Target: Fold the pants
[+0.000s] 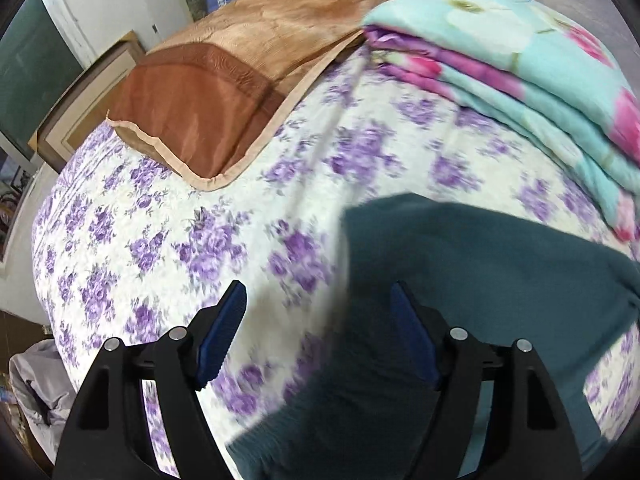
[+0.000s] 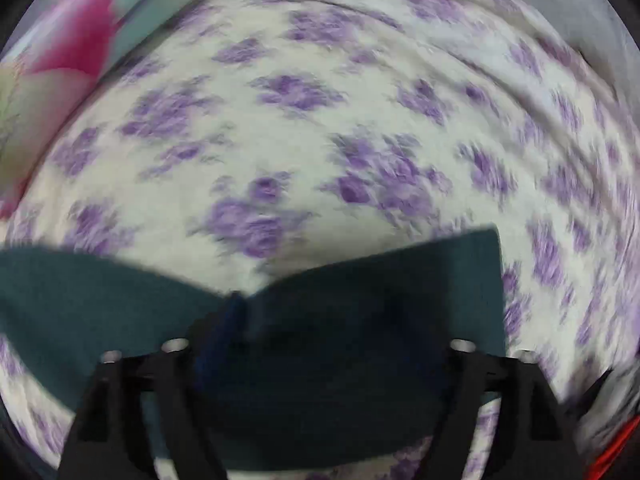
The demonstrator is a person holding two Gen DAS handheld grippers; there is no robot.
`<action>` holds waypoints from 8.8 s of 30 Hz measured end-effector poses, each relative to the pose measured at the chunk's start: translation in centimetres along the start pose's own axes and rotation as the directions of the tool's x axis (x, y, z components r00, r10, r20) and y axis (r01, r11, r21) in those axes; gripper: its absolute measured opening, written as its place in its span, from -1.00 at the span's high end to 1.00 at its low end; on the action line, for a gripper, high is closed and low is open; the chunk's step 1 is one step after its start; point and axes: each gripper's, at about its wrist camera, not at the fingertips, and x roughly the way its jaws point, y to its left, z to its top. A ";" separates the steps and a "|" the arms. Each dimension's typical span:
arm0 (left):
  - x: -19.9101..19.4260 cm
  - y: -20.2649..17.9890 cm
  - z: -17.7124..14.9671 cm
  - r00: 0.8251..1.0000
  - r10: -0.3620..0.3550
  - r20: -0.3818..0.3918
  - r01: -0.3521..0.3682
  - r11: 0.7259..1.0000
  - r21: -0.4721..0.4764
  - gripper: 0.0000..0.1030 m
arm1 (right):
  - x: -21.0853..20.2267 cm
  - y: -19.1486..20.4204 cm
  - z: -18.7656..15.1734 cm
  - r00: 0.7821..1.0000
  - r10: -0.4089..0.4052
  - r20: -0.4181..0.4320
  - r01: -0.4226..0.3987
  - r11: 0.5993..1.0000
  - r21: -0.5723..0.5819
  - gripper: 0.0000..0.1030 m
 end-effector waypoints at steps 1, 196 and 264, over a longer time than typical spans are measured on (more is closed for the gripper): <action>0.7 0.1 0.8 1.000 0.002 0.000 -0.002 1.000 0.011 -0.41 | -0.3 -0.7 0.3 1.000 -0.004 0.007 0.004 0.999 0.047 -0.61; -6.7 8.5 -15.2 0.931 -0.353 -0.090 0.335 0.927 -0.171 -0.63 | -10.6 2.0 -14.1 0.989 0.098 0.115 -0.117 0.978 0.171 0.94; -8.8 9.0 -8.1 0.982 -0.103 0.156 0.122 0.986 -0.114 -0.35 | -16.9 8.4 -19.6 0.888 0.457 0.062 -0.451 0.889 -0.082 -0.27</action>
